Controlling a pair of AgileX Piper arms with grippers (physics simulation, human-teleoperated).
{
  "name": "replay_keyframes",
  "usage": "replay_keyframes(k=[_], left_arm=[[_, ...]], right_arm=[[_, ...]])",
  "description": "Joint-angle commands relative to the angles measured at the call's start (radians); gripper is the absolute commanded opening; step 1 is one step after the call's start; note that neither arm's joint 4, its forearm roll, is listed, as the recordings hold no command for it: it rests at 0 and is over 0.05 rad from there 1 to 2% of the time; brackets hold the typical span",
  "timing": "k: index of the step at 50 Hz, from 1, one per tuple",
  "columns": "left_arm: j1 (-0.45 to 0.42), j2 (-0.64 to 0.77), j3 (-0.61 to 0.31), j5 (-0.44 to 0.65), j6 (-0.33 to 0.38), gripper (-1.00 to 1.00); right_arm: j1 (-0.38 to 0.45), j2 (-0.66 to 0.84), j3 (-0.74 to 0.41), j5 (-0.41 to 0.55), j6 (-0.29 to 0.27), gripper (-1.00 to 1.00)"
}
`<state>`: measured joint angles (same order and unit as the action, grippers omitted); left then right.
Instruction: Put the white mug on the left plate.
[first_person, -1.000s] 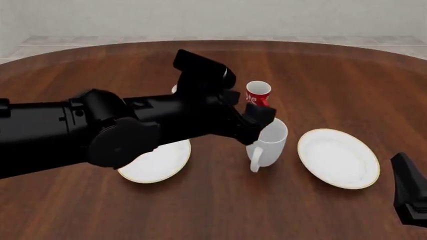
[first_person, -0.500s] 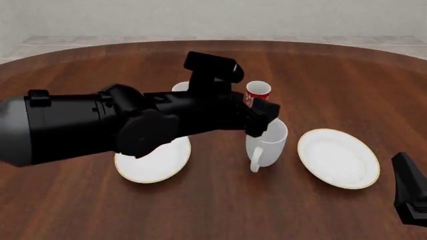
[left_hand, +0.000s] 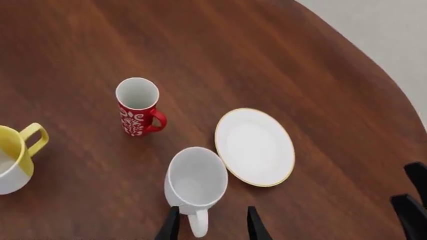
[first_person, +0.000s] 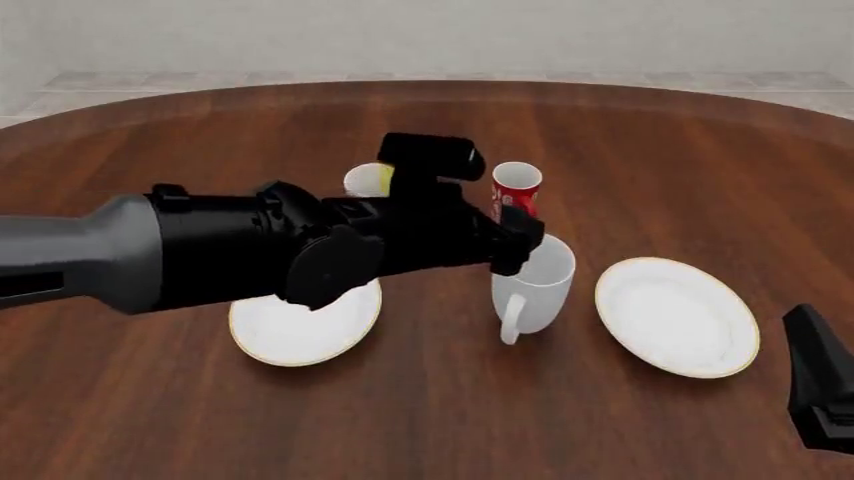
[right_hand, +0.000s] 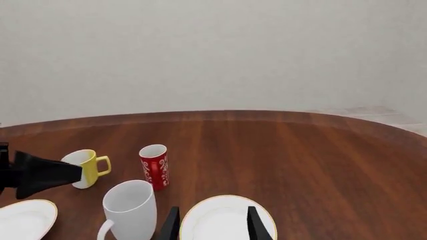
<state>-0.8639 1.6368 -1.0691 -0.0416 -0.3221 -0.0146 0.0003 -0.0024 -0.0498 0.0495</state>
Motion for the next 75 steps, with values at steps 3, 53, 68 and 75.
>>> replay_keyframes(k=[3,53,68,75], left_arm=[[-0.003,0.042,-0.015,-0.001,-0.035,1.00],[-0.005,0.184,0.003,-0.049,-0.085,1.00],[-0.018,0.221,0.000,-0.062,-0.089,1.00],[-0.019,0.240,0.003,-0.071,-0.092,1.00]], right_arm=[[-0.001,0.000,0.000,-0.003,0.002,1.00],[-0.003,0.000,0.000,-0.009,0.004,1.00],[-0.004,0.000,0.000,-0.010,0.006,1.00],[-0.004,0.000,0.000,-0.010,0.007,1.00]])
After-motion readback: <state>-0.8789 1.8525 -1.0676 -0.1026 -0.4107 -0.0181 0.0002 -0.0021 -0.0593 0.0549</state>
